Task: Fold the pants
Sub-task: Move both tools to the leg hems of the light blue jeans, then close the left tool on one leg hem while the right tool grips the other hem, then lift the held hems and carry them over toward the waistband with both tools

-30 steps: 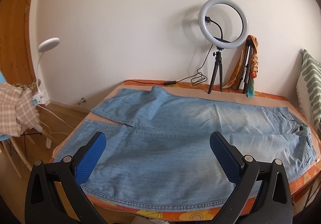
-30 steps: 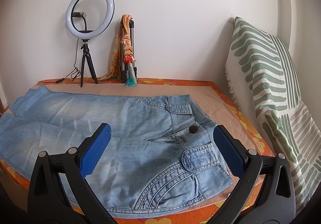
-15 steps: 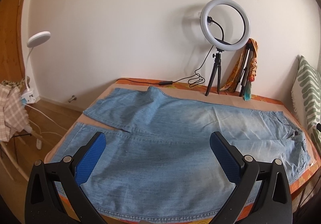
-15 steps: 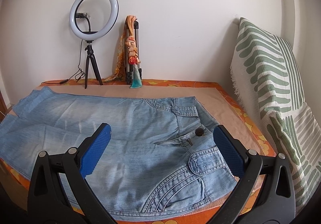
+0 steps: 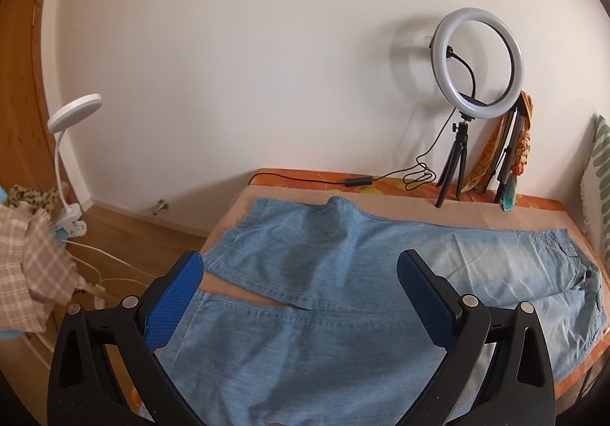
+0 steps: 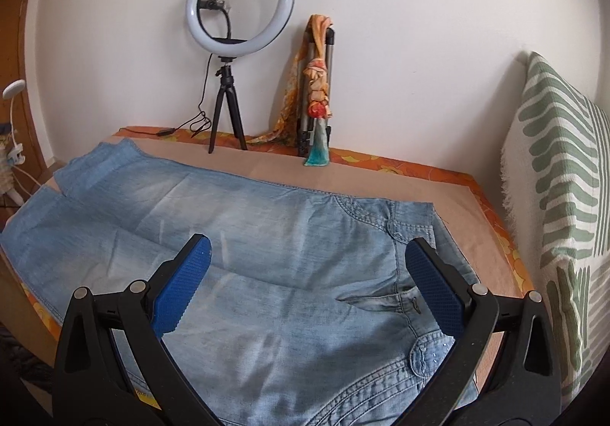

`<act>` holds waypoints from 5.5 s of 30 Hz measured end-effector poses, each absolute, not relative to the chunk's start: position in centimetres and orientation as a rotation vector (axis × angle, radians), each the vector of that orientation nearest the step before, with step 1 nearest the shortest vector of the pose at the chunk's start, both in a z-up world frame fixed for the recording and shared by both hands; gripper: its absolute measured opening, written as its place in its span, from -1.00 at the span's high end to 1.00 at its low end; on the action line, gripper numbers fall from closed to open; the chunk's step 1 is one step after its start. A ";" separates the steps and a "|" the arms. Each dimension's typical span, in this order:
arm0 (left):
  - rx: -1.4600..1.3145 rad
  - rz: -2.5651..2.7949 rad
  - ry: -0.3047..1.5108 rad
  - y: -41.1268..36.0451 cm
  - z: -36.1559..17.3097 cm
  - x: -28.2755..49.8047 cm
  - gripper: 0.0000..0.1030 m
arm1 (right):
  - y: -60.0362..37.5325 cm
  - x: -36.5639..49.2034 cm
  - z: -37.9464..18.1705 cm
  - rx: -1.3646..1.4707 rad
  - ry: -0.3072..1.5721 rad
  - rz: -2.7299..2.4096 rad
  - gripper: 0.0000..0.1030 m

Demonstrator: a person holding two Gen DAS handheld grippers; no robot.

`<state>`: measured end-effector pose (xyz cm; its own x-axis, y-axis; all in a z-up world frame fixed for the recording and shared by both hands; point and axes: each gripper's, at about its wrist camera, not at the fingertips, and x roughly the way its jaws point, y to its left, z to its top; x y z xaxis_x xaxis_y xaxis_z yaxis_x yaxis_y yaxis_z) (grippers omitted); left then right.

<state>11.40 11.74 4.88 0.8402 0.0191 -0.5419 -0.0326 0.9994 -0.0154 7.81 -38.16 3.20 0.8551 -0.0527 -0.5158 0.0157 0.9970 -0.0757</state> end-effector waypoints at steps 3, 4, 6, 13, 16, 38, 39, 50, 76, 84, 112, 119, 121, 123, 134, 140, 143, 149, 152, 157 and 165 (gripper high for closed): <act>-0.014 0.045 0.594 13.0 4.9 14.0 -0.81 | -36.4 9.9 3.3 -0.144 0.554 0.031 -1.00; -0.011 0.048 0.606 13.4 4.8 15.0 -0.80 | -35.8 10.8 3.4 -0.172 0.559 0.046 -1.00; -0.027 0.045 0.639 14.1 4.2 17.2 -0.73 | -34.6 12.5 3.6 -0.216 0.563 0.073 -1.00; -0.195 0.017 0.758 16.8 1.1 24.7 -0.61 | -31.6 19.9 3.9 -0.232 0.636 0.201 -1.00; -0.201 0.023 0.786 17.0 -0.1 27.5 -0.60 | -30.3 23.1 3.3 -0.228 0.667 0.262 -1.00; -0.216 0.133 0.978 19.0 -10.8 45.1 -0.52 | -25.2 41.8 -7.7 -0.295 0.922 0.460 -0.88; -0.223 0.138 0.981 19.3 -11.2 45.6 -0.51 | -25.2 42.3 -8.0 -0.289 0.928 0.462 -0.88; -0.197 0.145 1.038 19.2 -14.8 48.1 -0.40 | -25.2 46.2 -10.6 -0.254 0.973 0.505 -0.88; -0.139 0.051 0.803 19.5 -8.4 43.0 0.75 | -22.3 42.9 -10.7 -0.336 0.999 0.520 0.84; -0.170 0.042 0.727 20.6 -4.1 38.3 0.76 | -23.5 37.3 -4.6 -0.304 0.881 0.501 0.87; -0.341 0.094 0.691 24.7 -6.3 11.7 0.79 | -20.8 10.7 -1.0 -0.385 0.749 0.608 0.88; -0.407 0.094 0.719 25.6 -9.5 7.7 0.79 | -20.3 7.6 -4.6 -0.430 0.776 0.620 0.88; -0.435 0.095 0.723 25.9 -10.6 6.6 0.79 | -20.3 7.4 -5.4 -0.423 0.783 0.619 0.88; -0.476 0.088 0.734 26.3 -11.7 5.7 0.77 | -20.3 7.3 -6.0 -0.413 0.793 0.620 0.88; -0.723 0.028 0.728 28.0 -12.4 2.4 0.20 | -20.1 7.7 -6.8 -0.420 0.879 0.654 0.72; -0.860 0.018 0.734 28.4 -12.9 1.8 0.12 | -19.7 8.8 -4.6 -0.314 0.887 0.754 0.06; -0.860 0.038 0.762 28.4 -13.0 1.9 0.12 | -18.2 9.4 -2.8 -0.295 0.860 0.811 -0.05; -0.913 0.119 0.762 29.0 -13.8 1.2 0.07 | -12.8 12.7 -0.1 -0.268 0.807 0.899 -0.24; -0.936 0.151 0.762 29.8 -14.6 1.2 0.07 | -9.2 15.5 0.8 -0.256 0.799 0.942 -0.24; -1.037 0.105 0.730 30.1 -15.5 1.2 0.07 | -2.8 20.7 1.3 -0.245 0.824 1.011 -0.24; -1.063 0.046 0.711 29.2 -15.3 1.6 0.08 | 8.9 27.9 -0.9 -0.270 0.903 1.072 -0.25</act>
<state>1.59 29.22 -15.35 0.7790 -0.2945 -0.5536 -0.3639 0.5068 -0.7815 27.88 8.90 -0.87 0.1741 0.6405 -0.7479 -0.8458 0.4862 0.2195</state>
